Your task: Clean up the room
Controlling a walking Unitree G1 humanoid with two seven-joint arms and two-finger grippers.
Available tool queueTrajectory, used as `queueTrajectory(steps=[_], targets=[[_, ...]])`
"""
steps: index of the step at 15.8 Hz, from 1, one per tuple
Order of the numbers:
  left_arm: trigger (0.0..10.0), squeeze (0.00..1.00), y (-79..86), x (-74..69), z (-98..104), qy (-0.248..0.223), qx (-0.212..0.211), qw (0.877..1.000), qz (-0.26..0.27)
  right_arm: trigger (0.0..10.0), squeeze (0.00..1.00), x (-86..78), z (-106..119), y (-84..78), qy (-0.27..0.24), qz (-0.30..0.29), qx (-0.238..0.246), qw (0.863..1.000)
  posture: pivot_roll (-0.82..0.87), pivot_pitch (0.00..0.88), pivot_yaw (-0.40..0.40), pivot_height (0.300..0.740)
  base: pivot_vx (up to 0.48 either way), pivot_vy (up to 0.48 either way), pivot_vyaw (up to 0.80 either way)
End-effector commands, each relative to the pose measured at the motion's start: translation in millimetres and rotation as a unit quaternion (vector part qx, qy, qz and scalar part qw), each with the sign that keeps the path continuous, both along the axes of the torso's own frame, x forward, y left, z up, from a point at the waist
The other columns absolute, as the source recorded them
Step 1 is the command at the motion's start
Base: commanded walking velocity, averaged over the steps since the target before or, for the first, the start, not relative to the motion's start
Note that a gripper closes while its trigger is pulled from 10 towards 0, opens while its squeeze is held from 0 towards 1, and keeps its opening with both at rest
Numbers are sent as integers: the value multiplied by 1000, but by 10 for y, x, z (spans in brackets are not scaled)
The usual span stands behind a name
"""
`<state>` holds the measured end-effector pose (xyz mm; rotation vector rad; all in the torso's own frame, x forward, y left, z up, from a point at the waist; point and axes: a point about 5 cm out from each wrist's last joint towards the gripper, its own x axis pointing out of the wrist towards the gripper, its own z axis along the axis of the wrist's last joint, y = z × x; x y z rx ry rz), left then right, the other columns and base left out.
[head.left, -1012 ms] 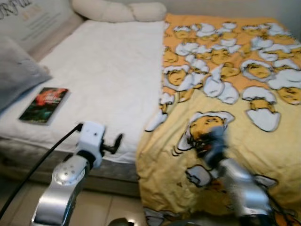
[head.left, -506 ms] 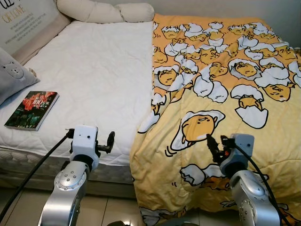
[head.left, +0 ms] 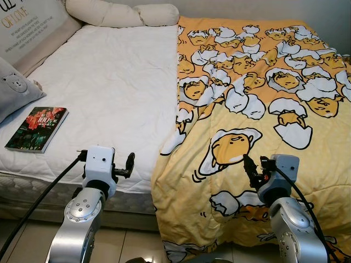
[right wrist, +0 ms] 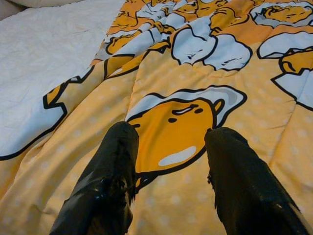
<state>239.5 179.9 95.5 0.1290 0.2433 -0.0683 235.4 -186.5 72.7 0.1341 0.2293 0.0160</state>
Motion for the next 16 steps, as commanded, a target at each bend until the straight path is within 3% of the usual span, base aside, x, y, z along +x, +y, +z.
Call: queueTrajectory(steps=[1,10,11,16], targets=[[10000,0,7,-4,-12,2,-2,1000,1,10000,0,-14,9,2,1,-2,-3,1000,-98,0,43,740,0,0,0],[10000,0,-5,-7,-11,-1,-4,1000,-2,10000,0,-20,-6,5,10,-5,-13,1000,-99,0,46,740,0,0,0],[10000,0,171,-158,-13,1,7,1000,7,10000,0,-174,-168,185,37,14,-7,999,-45,0,59,740,0,0,0],[10000,0,242,-283,0,4,15,1000,12,10000,0,-269,-226,94,47,7,-12,999,-33,0,53,740,0,0,0]])
